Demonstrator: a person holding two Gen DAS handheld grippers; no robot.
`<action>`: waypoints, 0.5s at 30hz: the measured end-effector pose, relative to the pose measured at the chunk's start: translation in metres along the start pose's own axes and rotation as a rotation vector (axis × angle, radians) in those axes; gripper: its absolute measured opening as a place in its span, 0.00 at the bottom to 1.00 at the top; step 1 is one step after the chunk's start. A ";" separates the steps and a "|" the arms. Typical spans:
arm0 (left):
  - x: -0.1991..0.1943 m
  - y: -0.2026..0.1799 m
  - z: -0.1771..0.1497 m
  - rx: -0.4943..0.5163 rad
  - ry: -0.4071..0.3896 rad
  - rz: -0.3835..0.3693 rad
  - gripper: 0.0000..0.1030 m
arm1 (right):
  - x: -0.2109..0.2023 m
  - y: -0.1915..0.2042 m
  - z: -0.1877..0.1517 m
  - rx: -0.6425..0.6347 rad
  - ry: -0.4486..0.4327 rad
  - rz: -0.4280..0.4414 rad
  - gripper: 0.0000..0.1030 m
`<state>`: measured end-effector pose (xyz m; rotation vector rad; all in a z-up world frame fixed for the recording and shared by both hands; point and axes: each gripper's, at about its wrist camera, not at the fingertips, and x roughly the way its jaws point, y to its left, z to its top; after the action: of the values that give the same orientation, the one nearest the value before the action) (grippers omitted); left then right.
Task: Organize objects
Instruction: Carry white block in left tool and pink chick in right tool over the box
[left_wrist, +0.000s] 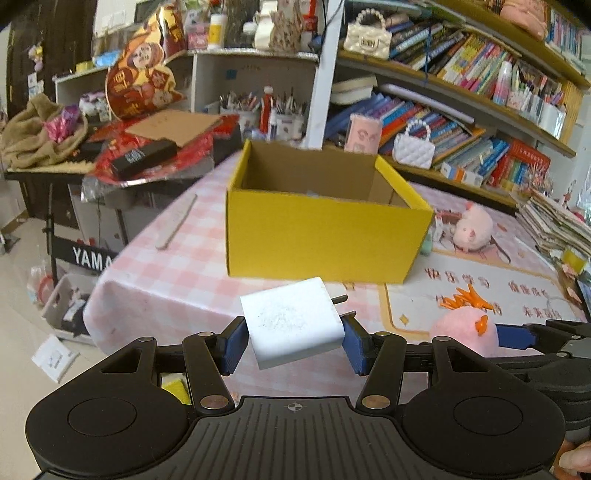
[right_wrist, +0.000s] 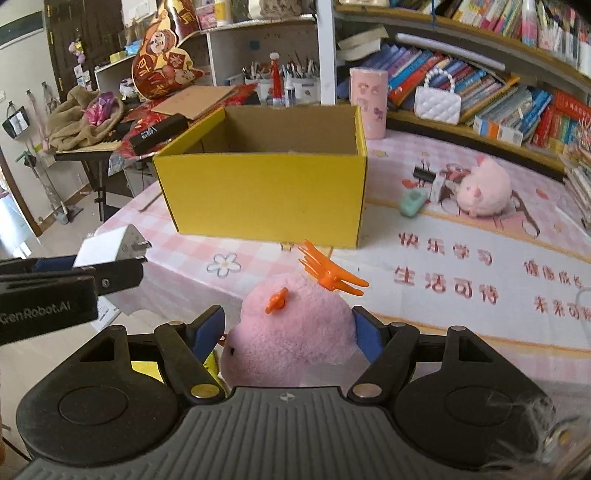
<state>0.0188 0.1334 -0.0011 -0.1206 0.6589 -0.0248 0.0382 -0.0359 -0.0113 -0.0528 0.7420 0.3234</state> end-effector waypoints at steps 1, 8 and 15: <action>-0.001 0.002 0.003 -0.001 -0.010 -0.003 0.52 | 0.000 0.001 0.003 -0.008 -0.010 -0.005 0.70; 0.003 0.009 0.035 -0.016 -0.095 -0.002 0.52 | 0.005 -0.001 0.043 -0.045 -0.117 -0.036 0.70; 0.023 0.010 0.083 -0.044 -0.182 0.011 0.52 | 0.028 -0.006 0.104 -0.091 -0.236 -0.054 0.70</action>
<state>0.0877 0.1508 0.0489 -0.1591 0.4783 0.0115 0.1276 -0.0167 0.0460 -0.1178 0.4909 0.3059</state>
